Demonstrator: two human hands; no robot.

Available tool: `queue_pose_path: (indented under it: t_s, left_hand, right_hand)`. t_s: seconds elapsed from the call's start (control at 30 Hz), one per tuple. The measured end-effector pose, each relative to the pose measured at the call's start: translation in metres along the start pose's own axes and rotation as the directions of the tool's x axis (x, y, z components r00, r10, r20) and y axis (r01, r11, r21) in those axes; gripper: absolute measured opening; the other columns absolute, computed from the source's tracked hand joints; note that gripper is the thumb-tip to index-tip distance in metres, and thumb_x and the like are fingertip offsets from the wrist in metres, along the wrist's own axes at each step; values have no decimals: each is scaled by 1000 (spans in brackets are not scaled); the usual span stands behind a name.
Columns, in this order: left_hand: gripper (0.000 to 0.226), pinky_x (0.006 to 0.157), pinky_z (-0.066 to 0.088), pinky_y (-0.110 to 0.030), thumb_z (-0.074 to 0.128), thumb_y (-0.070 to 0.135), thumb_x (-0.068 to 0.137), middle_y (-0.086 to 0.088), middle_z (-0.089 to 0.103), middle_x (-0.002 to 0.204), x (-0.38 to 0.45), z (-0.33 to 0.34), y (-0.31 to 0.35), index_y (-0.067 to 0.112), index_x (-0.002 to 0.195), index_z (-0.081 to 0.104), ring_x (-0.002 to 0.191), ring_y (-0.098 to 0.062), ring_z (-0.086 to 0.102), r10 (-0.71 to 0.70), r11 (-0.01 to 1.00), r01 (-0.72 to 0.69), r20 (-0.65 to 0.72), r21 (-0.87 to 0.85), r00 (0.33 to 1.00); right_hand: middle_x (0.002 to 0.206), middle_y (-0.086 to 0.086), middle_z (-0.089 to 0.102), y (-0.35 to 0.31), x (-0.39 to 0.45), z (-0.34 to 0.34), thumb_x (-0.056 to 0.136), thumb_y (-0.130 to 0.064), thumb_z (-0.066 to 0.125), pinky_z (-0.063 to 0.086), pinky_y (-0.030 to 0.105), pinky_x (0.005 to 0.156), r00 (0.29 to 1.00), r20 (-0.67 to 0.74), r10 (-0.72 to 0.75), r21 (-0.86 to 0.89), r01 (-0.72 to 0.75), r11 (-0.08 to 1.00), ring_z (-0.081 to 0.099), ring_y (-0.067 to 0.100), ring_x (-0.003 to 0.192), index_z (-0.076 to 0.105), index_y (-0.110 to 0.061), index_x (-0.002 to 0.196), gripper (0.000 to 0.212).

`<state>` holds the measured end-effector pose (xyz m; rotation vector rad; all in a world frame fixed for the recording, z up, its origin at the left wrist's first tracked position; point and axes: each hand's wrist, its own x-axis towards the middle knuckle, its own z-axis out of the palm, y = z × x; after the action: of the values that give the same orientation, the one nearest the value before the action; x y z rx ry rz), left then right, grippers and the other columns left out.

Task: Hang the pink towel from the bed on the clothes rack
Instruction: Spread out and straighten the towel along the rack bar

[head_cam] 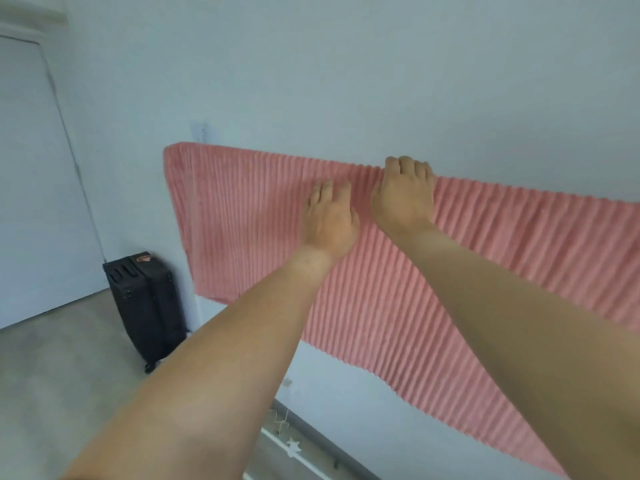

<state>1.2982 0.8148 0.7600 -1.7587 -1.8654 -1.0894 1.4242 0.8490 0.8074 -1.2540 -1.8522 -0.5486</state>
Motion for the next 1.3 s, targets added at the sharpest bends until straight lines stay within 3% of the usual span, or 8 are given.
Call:
queue_pose_path:
  t_s: [0.1,0.23,0.47,0.67,0.87,1.07,1.17,1.3]
  left_hand:
    - [40,102,41,-48,49,25,94,-19,54,134,14,-4,-73,6,129,52,127,-39,47,-80,996,79,18,41,997]
    - [34,96,43,-45,53,27,91,-15,57,125,35,-12,-183,9,120,55,117,-35,51,-182,978,173,69,117,981]
    - [9,85,47,-43,44,9,89,-18,58,110,71,-30,-377,7,95,50,104,-37,54,-452,886,412,195,212,871]
    - [5,69,41,-35,46,9,91,-9,54,94,99,-18,-513,8,95,43,85,-27,52,-521,852,509,307,126,796]
    - [33,82,45,-33,44,6,91,-12,61,123,140,25,-600,5,123,52,104,-31,57,-356,915,404,491,8,795]
    - [53,102,45,-35,40,5,93,-10,52,145,176,62,-633,12,146,44,129,-31,52,-81,899,342,664,-274,744]
    - [52,103,49,-41,39,3,90,-5,63,135,192,88,-641,17,137,55,120,-26,60,54,765,460,755,-452,653]
    - [54,86,58,-37,37,-4,76,3,77,93,205,114,-659,19,111,71,87,-16,69,251,531,697,875,-481,413]
  right_hand:
    - [109,22,60,-74,8,50,79,-10,43,35,47,94,997,-68,-42,137,51,989,53,40,104,61,2,109,36]
    - [103,24,62,-177,22,127,77,-14,42,41,46,87,999,-28,-37,330,44,943,55,39,98,62,2,99,34]
    - [107,19,66,-335,33,264,90,-18,52,41,32,67,902,421,92,520,-323,790,64,36,96,56,-3,114,29]
    - [121,22,52,-421,29,354,88,-19,61,46,45,83,873,328,362,523,-487,699,56,42,106,44,2,120,42]
    - [109,23,54,-468,34,410,77,-9,54,43,48,90,779,57,625,452,-578,679,52,41,100,50,4,104,30]
    - [112,20,50,-498,30,442,78,-15,55,41,46,91,646,33,763,335,-726,601,49,38,104,46,0,104,32]
    - [111,14,49,-509,27,466,80,-38,60,43,43,86,639,-4,769,291,-735,612,49,34,102,45,-5,106,45]
    - [109,12,48,-516,9,519,80,-53,65,44,44,86,659,-67,749,239,-718,653,49,32,101,46,-5,113,62]
